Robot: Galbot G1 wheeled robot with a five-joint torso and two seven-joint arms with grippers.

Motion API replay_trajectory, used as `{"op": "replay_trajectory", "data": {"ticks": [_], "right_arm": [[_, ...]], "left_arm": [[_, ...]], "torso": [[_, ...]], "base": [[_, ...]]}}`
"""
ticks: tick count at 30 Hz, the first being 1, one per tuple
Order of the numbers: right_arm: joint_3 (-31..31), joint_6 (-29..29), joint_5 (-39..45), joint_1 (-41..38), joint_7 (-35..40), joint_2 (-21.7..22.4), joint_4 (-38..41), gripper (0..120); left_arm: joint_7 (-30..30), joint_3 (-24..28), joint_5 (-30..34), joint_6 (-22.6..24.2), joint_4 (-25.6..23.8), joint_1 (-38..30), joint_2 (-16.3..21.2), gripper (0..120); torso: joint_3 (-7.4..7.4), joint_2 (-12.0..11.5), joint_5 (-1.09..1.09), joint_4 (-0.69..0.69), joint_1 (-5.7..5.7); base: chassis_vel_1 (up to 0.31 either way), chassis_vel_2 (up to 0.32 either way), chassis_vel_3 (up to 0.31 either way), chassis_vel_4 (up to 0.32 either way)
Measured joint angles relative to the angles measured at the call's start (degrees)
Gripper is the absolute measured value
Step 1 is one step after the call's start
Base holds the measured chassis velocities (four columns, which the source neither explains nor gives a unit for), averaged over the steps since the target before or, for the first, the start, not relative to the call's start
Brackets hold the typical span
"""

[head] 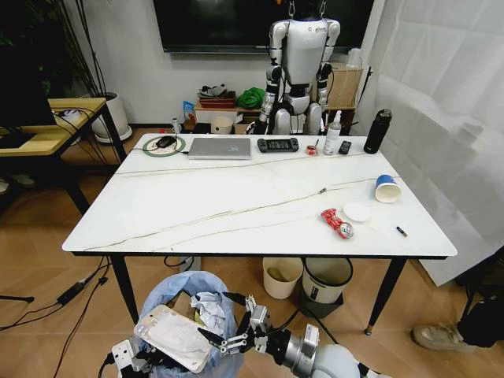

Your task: Pick up the trash bin and place the trash from the table into it.

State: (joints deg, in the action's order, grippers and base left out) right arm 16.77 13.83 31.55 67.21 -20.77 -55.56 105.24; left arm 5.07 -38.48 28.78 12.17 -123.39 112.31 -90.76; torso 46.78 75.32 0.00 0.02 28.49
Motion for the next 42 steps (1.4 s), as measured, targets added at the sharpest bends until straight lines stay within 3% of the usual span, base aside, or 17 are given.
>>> {"op": "replay_trajectory", "data": {"ticks": [6,14,21,25,31,42], "right_arm": [[-3.10,-0.32,0.80,0.28,1.54,-0.42,0.74,100],[-19.48,-5.37,2.27,2.44,12.52,-1.67,2.99,100],[-30.53,-6.93,5.37,4.19,17.41,-0.24,4.17,100],[-32.68,-8.09,6.75,4.24,18.13,-0.03,4.20,100],[-37.09,-16.49,9.12,2.89,22.17,-0.18,3.23,100],[-37.46,-25.12,11.83,-2.46,24.38,-0.83,-3.23,100]], "left_arm": [[1.22,-0.06,0.65,0.71,0.02,0.59,0.54,0],[5.34,0.47,2.90,3.23,-1.08,1.42,2.54,0],[6.95,1.05,3.17,5.94,-2.80,1.39,4.46,0],[7.27,1.18,3.17,6.86,-3.35,1.33,5.01,0],[8.32,0.87,3.03,9.30,-4.52,0.94,6.94,0],[8.26,-1.13,5.45,10.18,-5.13,-0.43,9.63,0]], "torso": [[0.00,0.00,0.00,0.00,0.00],[0.00,0.00,0.00,0.00,0.00],[0.00,0.00,0.01,-0.01,0.00],[0.00,0.00,0.00,-0.01,0.00],[0.00,0.00,0.00,-0.01,0.00],[0.00,0.00,0.00,0.00,0.00]], "base": [[0.000,0.000,0.000,0.000],[0.000,0.000,0.000,0.000],[0.000,0.000,0.000,0.000],[0.000,0.000,0.000,0.000],[0.000,0.000,0.000,0.000],[0.000,0.000,0.000,0.000]]}}
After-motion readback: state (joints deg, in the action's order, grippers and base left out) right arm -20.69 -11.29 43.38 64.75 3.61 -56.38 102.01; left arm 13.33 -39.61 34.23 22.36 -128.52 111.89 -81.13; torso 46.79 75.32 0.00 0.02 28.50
